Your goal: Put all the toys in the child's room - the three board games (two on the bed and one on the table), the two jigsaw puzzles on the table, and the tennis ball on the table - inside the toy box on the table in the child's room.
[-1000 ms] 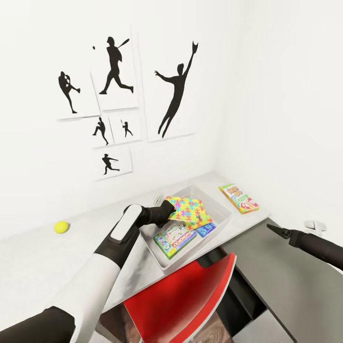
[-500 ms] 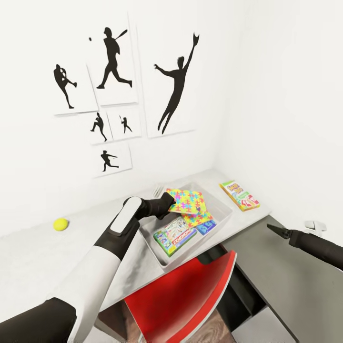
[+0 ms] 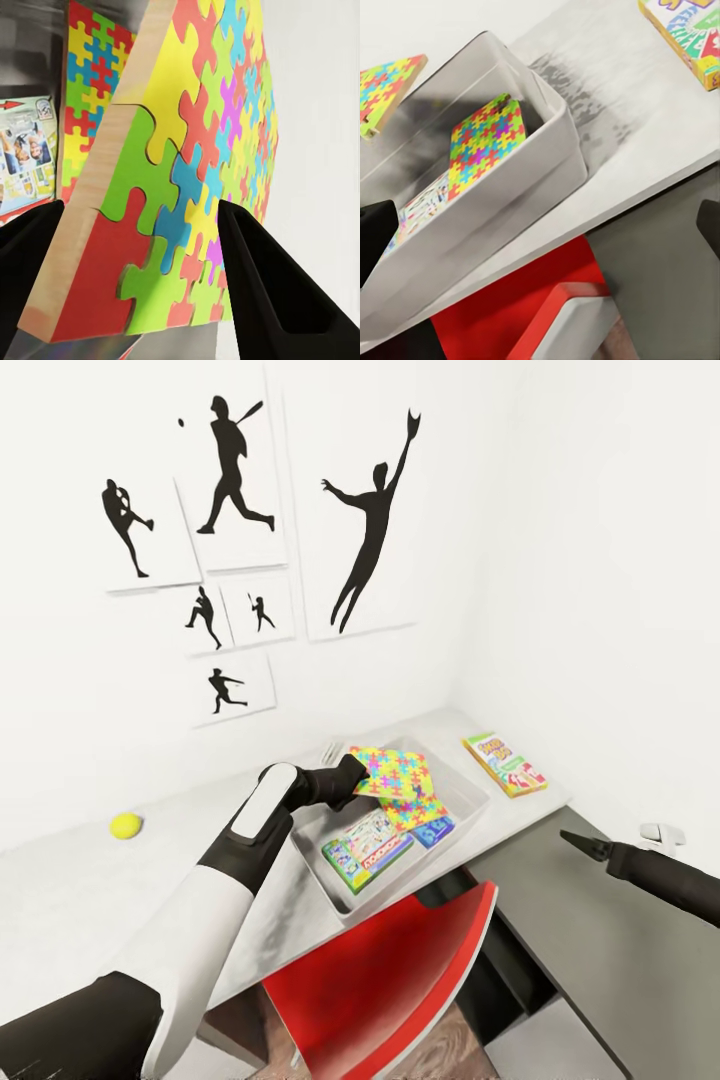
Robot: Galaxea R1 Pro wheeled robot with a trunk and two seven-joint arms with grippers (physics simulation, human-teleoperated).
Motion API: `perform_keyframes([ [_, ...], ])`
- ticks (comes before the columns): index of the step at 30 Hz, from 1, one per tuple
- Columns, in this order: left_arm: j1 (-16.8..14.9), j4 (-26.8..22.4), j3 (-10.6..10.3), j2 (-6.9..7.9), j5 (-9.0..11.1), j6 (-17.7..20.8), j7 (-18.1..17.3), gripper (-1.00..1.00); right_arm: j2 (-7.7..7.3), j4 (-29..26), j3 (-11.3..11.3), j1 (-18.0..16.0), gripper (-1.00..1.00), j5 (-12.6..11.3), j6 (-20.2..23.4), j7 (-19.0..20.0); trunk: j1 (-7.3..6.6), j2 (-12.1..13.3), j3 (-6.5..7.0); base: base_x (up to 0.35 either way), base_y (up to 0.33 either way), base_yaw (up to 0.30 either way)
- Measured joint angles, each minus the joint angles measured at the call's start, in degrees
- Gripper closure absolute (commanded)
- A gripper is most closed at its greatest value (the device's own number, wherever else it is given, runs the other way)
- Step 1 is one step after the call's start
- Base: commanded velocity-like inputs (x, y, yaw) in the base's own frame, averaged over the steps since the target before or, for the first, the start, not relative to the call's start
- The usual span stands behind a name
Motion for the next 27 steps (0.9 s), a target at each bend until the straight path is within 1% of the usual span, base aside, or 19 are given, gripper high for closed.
perform_keyframes([
  [9,-0.57,0.21,0.00,0.00,0.96,0.00,0.00,1.00,0.00,0.00,0.00,0.00,-1.00,0.00,-0.01,0.00,0.00,0.00,-0.84,0.000,0.000,0.000],
  [18,-0.65,0.27,0.00,0.00,1.13,0.00,0.00,1.00,0.00,0.00,0.00,0.00,-1.00,0.00,-0.02,0.00,0.00,0.00,-1.65,0.000,0.000,0.000],
  [27,-0.65,0.29,0.00,0.00,1.18,-0.01,0.00,1.00,0.00,0.00,-0.06,0.00,-1.00,-0.08,0.04,0.07,0.00,-0.01,-1.95,0.000,0.000,-0.017],
])
